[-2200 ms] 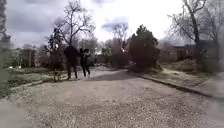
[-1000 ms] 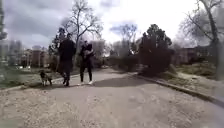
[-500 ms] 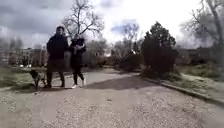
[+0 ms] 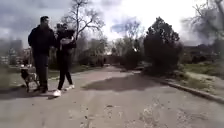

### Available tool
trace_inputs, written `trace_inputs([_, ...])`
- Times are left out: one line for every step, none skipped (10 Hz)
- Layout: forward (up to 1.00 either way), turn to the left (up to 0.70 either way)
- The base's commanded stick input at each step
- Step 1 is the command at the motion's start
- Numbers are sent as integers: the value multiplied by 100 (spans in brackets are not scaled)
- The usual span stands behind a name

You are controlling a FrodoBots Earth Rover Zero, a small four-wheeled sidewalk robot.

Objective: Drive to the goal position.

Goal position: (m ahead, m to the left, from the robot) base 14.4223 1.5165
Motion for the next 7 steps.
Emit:
trace_inputs([70, 0])
trace_inputs([70, 0])
trace_inputs([70, 0])
trace_inputs([70, 0])
trace_inputs([70, 0])
trace_inputs([70, 0])
trace_inputs([70, 0])
